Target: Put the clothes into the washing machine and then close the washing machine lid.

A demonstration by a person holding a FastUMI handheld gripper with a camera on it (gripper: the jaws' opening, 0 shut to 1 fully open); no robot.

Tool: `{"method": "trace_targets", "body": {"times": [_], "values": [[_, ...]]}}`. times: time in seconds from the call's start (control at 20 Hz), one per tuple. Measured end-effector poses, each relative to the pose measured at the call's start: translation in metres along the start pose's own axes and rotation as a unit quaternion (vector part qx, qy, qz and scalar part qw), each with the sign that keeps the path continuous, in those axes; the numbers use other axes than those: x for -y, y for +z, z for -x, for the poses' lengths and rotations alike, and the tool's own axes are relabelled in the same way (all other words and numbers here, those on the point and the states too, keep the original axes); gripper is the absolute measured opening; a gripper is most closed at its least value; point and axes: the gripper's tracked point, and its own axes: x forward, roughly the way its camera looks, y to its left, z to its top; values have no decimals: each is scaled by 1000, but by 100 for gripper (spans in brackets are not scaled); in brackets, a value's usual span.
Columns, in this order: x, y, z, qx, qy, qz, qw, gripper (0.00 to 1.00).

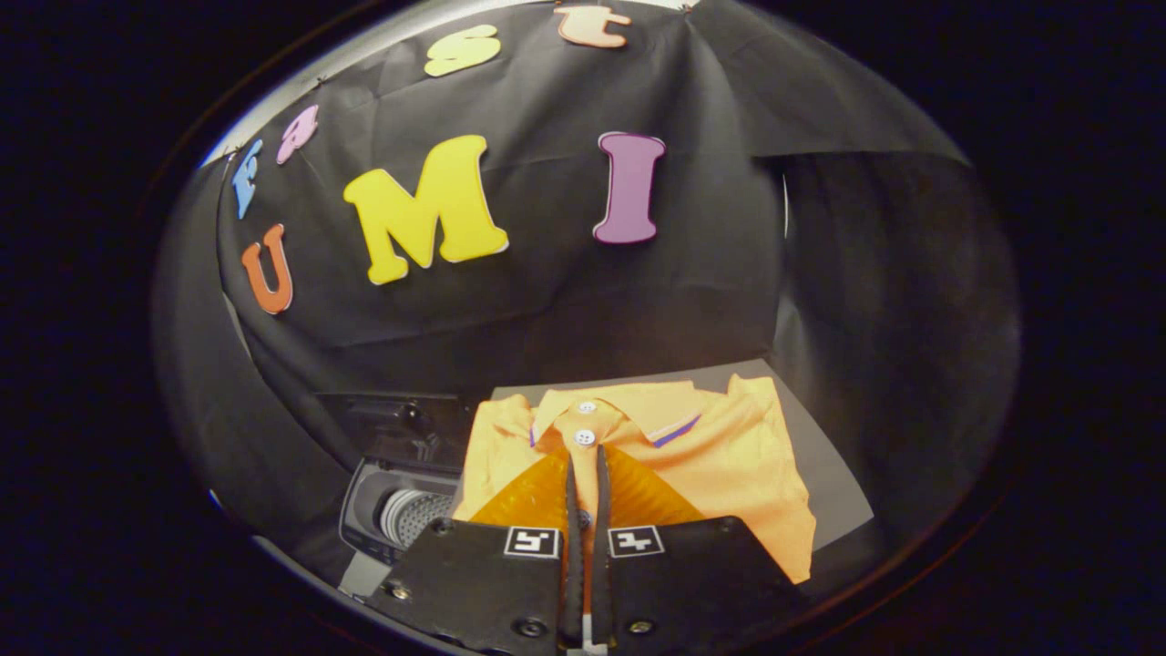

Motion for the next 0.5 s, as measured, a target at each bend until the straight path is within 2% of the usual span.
{"method": "trace_targets", "body": {"times": [0.5], "values": [[-120, 71, 88, 105, 61, 24, 992, 7]]}}
